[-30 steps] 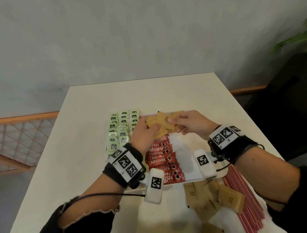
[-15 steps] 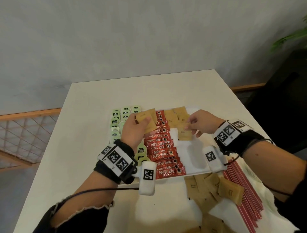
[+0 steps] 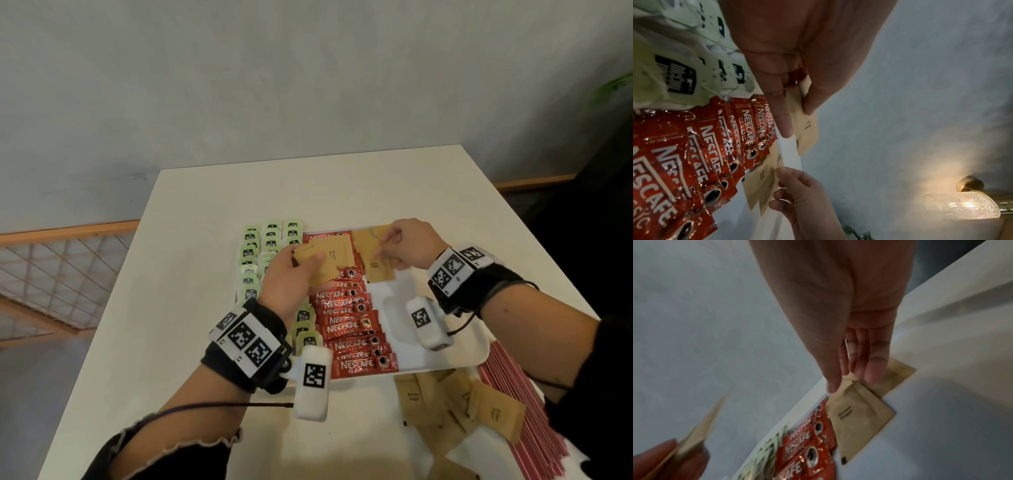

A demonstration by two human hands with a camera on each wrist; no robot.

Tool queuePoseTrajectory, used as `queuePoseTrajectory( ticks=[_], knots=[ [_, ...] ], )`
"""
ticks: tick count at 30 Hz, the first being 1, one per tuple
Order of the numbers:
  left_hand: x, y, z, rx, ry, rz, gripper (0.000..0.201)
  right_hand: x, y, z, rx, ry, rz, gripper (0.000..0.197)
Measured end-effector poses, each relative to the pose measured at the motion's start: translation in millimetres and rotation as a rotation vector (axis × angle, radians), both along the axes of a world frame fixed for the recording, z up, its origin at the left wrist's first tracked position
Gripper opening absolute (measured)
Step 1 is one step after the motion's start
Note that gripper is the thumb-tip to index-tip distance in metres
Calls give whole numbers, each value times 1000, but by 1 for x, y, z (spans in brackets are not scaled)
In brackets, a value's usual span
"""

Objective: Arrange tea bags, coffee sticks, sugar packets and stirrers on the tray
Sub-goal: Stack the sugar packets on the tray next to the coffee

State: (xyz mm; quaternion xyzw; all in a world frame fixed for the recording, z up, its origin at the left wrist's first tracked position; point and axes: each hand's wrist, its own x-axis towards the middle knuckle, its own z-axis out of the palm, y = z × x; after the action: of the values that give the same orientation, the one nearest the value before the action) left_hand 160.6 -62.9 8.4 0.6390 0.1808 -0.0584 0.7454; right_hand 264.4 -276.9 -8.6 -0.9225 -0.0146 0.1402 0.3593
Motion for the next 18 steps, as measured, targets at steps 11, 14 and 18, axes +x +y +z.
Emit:
queuePoseTrajectory(
  ticks=[11,14,18],
  knots=[
    [-6,-20,18,76,-56,-77,12,-52,20,44,567,202,118,27],
    [-7,-17,23,307,-108,-73,18,-55,11,51,510,138,120,18],
    [-6,-9,29,515,-234,-83,44,-58,3,64,367,26,161,13]
  ],
)
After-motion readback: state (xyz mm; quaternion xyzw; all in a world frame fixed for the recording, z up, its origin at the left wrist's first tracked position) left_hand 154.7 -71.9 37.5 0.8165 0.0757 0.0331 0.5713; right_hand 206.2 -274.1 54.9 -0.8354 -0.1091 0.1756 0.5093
